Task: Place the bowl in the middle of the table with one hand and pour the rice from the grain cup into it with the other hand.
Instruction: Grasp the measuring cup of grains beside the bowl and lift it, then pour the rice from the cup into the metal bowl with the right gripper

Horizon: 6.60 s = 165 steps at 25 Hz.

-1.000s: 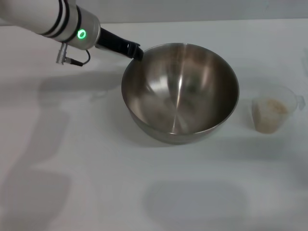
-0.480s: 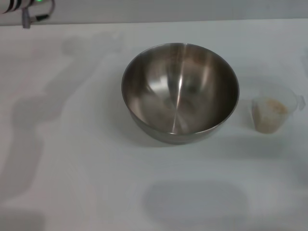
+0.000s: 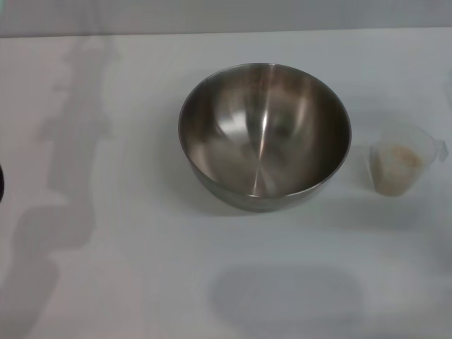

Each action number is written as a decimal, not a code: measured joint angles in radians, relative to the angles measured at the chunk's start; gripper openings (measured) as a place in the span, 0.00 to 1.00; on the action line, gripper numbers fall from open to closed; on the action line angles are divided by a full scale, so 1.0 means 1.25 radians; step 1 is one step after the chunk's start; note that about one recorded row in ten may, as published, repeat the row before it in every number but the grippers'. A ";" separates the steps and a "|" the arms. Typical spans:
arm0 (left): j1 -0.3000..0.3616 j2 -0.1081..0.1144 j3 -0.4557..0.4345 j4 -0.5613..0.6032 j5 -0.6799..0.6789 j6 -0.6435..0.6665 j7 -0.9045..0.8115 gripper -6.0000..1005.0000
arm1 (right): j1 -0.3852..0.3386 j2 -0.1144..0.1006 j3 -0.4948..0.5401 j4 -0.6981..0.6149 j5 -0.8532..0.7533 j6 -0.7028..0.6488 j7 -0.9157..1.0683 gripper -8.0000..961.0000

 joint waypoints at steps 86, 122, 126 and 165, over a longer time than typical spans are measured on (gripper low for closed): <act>0.009 0.003 -0.099 0.349 0.406 0.233 -0.645 0.87 | -0.306 0.013 -0.300 0.212 -0.001 0.216 -0.121 0.71; 0.025 -0.002 -0.098 0.329 0.406 0.241 -0.668 0.87 | -0.221 0.015 -0.311 0.177 -0.006 0.297 -0.122 0.48; 0.032 -0.002 -0.098 0.329 0.406 0.254 -0.673 0.87 | -0.215 0.016 -0.310 0.177 -0.003 0.302 -0.123 0.38; 0.053 0.002 -0.097 0.300 0.406 0.259 -0.717 0.87 | -0.020 0.014 -0.248 0.157 -0.042 0.000 -0.776 0.02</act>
